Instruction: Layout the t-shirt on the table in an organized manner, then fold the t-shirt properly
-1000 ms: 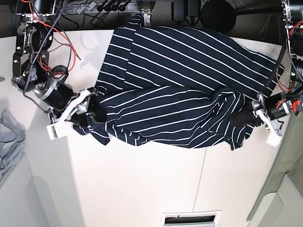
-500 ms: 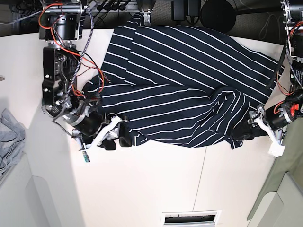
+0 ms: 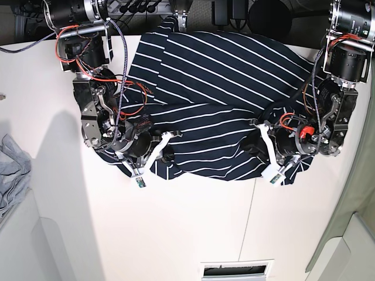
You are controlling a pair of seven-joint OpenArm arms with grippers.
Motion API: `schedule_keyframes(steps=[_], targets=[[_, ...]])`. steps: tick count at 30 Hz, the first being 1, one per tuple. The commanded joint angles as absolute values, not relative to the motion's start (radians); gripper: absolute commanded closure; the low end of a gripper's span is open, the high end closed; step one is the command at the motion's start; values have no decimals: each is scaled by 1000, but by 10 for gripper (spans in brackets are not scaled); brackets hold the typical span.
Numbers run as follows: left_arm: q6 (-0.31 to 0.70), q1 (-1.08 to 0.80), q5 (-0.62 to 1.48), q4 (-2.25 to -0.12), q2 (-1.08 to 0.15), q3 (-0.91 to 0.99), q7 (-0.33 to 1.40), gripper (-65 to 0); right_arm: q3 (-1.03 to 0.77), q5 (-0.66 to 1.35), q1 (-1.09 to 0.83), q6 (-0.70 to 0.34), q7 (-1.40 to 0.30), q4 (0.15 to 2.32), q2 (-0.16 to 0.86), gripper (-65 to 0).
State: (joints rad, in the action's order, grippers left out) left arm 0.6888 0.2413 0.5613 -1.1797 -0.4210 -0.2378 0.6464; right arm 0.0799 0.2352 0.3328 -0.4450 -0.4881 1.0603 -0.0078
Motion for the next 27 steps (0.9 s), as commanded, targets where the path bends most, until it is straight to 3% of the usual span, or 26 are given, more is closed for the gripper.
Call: schedule_keyframes(steps=[1,2,10,15,22,27], targets=[[698,266,561,-1196,-432,-247,612,-46,78,250,360,-465,-463,1082,-8,0],[698,266,537,-1196,-432,-258,602,0,77,251,360,-476,-463,1085,-9,0],[603,365,565,-1211,-499,-232,603,0,39,254,356,-513,-475,1266,-8,0],[603,384,651,-1288,-607,-165,652,0,1,324,344,-513,-633,1445,3,0],[606,368,768,-1316,-741,-97,704,0,-3,363,257,-513,-645,1541,78,0],[615,307,767,-1316,-767,-21,715,0,-5,365,151,-513,-635,1590,154,0]])
